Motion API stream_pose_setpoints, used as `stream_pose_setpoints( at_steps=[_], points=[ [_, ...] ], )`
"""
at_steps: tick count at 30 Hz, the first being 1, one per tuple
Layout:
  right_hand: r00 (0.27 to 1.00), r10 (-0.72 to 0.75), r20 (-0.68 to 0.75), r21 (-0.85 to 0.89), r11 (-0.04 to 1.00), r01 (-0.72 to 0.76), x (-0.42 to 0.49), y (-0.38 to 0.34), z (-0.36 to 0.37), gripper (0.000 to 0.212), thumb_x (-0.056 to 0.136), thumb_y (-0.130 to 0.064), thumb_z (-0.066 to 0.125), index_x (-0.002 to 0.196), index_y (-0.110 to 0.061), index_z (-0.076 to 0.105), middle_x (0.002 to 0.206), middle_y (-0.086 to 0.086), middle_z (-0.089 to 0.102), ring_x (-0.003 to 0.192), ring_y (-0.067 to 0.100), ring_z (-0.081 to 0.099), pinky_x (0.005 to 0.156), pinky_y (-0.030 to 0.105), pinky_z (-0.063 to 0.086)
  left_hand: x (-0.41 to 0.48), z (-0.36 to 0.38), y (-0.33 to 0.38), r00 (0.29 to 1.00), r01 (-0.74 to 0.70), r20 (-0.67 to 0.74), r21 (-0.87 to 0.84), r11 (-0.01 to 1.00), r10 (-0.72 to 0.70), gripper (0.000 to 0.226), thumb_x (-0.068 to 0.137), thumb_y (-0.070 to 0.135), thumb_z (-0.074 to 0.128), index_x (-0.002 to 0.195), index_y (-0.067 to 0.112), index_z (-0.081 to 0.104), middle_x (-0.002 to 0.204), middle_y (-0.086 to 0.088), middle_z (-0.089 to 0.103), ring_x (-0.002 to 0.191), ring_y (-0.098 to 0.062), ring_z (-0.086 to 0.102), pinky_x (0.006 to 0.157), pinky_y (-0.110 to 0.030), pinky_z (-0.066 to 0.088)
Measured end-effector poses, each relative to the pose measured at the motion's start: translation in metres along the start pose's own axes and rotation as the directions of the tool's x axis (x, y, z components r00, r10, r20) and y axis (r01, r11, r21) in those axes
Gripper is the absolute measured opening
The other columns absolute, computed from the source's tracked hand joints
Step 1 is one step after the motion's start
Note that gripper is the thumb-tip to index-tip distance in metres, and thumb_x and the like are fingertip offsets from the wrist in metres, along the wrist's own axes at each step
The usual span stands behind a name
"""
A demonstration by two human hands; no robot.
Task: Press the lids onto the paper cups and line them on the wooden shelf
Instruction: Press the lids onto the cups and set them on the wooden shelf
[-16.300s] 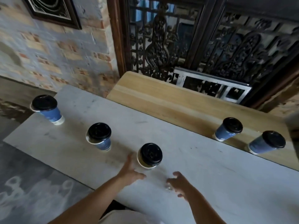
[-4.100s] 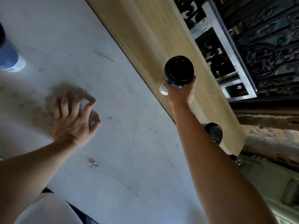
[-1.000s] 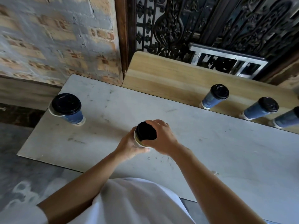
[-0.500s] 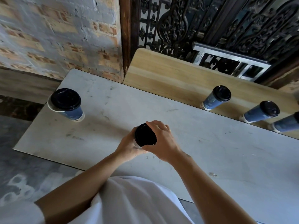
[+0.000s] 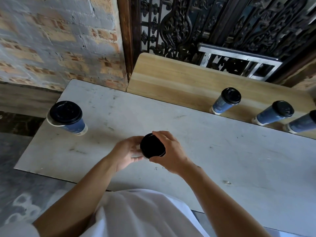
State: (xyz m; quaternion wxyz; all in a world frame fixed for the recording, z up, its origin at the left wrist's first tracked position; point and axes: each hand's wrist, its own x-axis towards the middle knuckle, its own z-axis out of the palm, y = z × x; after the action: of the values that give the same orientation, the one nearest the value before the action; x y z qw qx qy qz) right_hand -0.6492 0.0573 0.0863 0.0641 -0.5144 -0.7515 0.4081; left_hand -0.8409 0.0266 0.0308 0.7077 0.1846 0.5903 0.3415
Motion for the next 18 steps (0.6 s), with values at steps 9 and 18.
stream_pose_setpoints(
  at_steps=[9,18],
  points=[
    [0.956,0.264,0.128,0.674,0.684,-0.279,-0.001,0.008,0.007,0.080,0.078,-0.016,0.086,0.146,-0.028,0.045,0.134,-0.003,0.056,0.116,0.018,0.063,0.092,0.044,0.059,-0.012,0.024,-0.010,0.986,-0.126,-0.128,-0.115,0.985,0.111,0.037,0.104,0.044,0.049,0.120,0.018,0.070,0.123,-0.008,0.072,0.119,-0.023,0.065,0.091,-0.050,0.059],
    [0.938,0.336,0.082,0.885,0.409,-0.224,-0.011,0.015,0.020,0.026,0.105,-0.018,0.050,0.122,-0.016,0.070,0.121,0.007,0.070,0.116,0.021,0.065,0.081,0.040,0.062,-0.015,0.035,-0.011,0.976,-0.117,-0.200,-0.126,0.985,0.090,0.038,0.104,0.048,0.046,0.120,0.026,0.070,0.127,-0.001,0.069,0.124,-0.015,0.061,0.077,-0.043,0.063]
  ],
)
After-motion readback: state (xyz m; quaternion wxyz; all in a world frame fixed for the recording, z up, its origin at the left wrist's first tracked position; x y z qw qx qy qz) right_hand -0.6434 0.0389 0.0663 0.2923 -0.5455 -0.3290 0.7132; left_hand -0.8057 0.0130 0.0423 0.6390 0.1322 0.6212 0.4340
